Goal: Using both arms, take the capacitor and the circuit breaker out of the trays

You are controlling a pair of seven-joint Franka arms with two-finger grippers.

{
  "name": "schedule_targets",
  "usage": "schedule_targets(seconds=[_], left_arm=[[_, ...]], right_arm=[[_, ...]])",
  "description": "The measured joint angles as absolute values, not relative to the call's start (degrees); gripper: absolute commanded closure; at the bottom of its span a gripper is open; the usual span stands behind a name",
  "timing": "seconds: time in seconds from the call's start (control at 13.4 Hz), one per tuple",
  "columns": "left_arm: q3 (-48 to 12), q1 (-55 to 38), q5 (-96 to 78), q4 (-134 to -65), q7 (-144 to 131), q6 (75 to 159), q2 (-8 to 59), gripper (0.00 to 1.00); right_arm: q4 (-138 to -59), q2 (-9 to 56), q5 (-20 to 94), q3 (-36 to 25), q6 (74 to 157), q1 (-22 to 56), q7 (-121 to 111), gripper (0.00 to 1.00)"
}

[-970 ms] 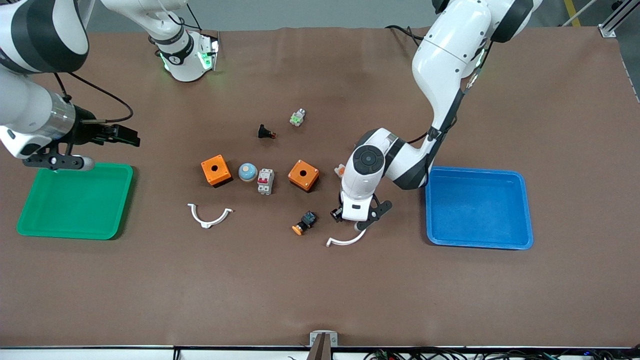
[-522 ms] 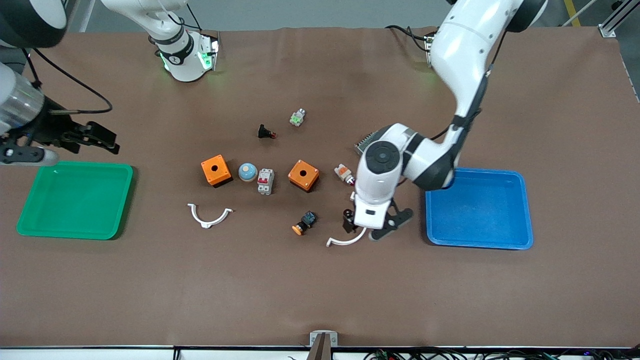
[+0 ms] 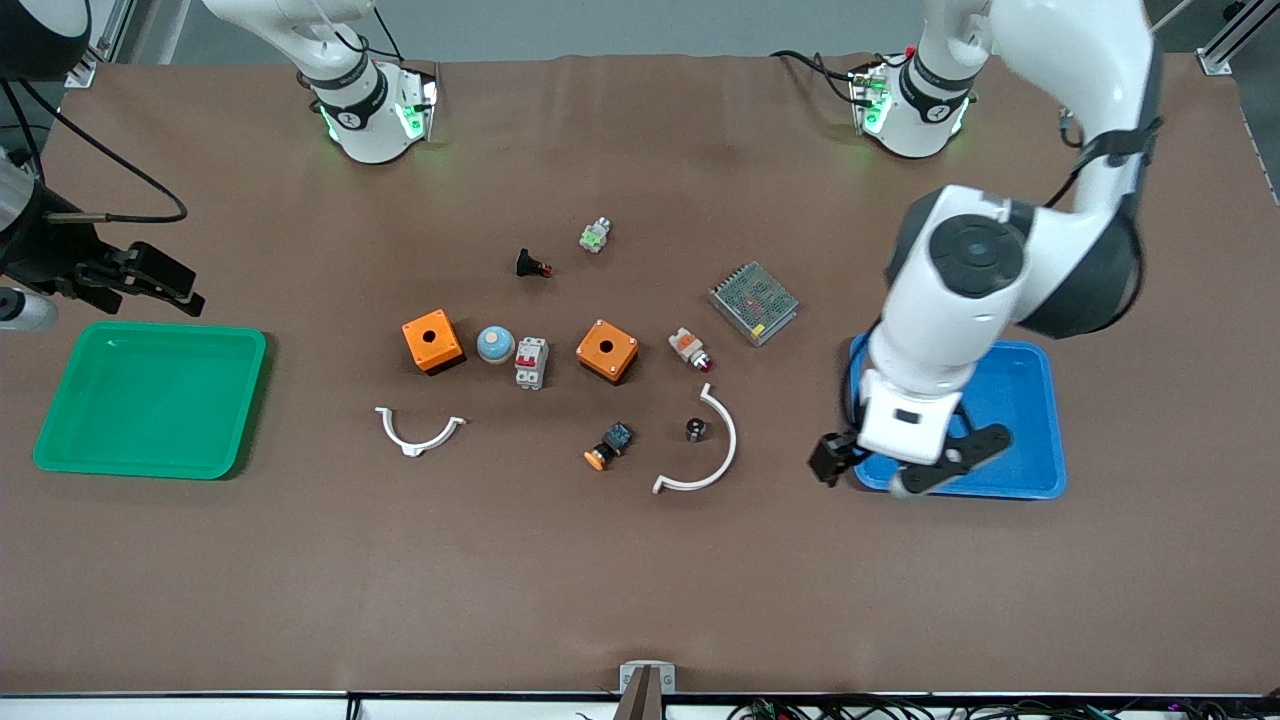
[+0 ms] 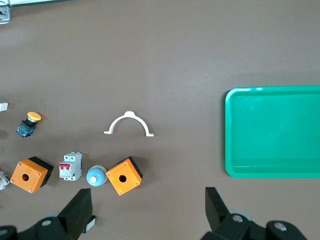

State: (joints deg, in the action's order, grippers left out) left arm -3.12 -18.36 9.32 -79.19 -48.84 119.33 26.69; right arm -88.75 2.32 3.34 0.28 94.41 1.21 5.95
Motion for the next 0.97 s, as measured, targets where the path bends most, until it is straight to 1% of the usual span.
schedule_targets(seconds=[0.67, 0.97], left_arm=[[-3.2, -5.04, 9.08, -79.32, -23.69, 106.13, 15.22, 0.0], [-3.25, -1.26, 5.07, -79.38, -18.7, 98.54, 10.41, 0.0]], right_arm=[[-88.0, 2.38, 3.32, 0.3, 94.42, 1.14, 5.92, 0.0], [-87.82, 2.4, 3.29, 0.3, 94.46, 1.13, 5.92, 0.0]])
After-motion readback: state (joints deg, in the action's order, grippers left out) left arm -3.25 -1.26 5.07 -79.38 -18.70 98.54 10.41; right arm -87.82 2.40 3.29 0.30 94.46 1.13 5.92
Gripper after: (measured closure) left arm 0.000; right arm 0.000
